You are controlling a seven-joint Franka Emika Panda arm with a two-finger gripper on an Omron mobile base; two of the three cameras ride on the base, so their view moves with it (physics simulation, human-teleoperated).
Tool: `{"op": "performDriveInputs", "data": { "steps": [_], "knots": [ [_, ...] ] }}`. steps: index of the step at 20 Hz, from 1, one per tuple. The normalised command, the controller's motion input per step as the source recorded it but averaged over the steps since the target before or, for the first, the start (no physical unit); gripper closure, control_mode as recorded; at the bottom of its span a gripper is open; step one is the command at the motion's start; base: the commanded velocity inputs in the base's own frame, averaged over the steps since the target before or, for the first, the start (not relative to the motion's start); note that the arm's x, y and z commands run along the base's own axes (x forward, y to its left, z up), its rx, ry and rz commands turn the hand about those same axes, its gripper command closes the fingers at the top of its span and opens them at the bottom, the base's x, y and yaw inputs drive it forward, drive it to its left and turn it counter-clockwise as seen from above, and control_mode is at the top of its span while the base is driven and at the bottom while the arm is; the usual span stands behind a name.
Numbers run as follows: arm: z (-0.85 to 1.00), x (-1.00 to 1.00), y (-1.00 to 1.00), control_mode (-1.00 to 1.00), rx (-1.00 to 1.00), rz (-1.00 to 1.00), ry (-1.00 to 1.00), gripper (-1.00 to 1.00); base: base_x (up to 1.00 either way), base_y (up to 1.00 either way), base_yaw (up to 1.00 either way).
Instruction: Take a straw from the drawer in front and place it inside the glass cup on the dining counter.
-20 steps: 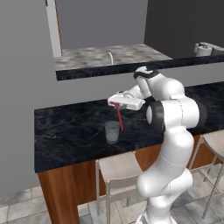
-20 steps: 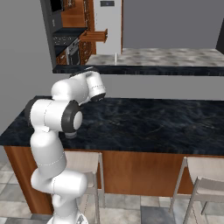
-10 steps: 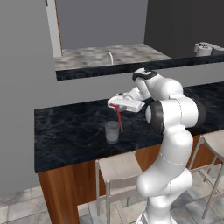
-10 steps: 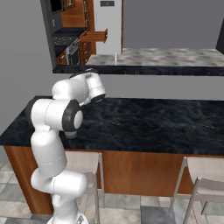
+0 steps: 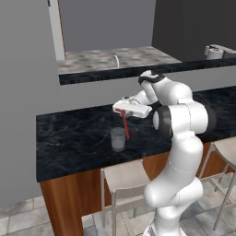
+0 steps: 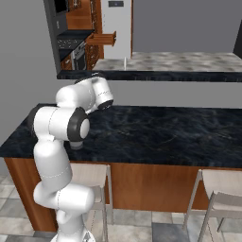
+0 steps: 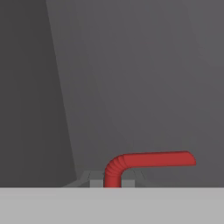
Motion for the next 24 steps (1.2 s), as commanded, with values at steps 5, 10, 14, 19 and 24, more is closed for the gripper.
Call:
{"op": "performDriveInputs", "data": {
  "steps": [5, 10, 14, 19, 24],
  "knots": [
    [0.0, 0.15, 0.01, -1.0, 0.01, 0.02, -0.05, 1.0, 0.0, 0.0, 0.0],
    [0.0, 0.16, 0.05, -1.0, 0.02, 0.02, -0.04, 1.0, 0.0, 0.0, 0.0],
    [0.0, 0.14, 0.04, -1.0, 0.02, 0.02, -0.02, 1.0, 0.0, 0.0, 0.0],
    [-0.03, 0.13, 0.02, -1.0, 0.0, 0.02, 0.0, 1.0, 0.0, 0.0, 0.0],
    [-0.06, 0.04, 0.0, -1.0, 0.0, 0.02, 0.0, 1.0, 0.0, 0.0, 0.0]
  ]
}}
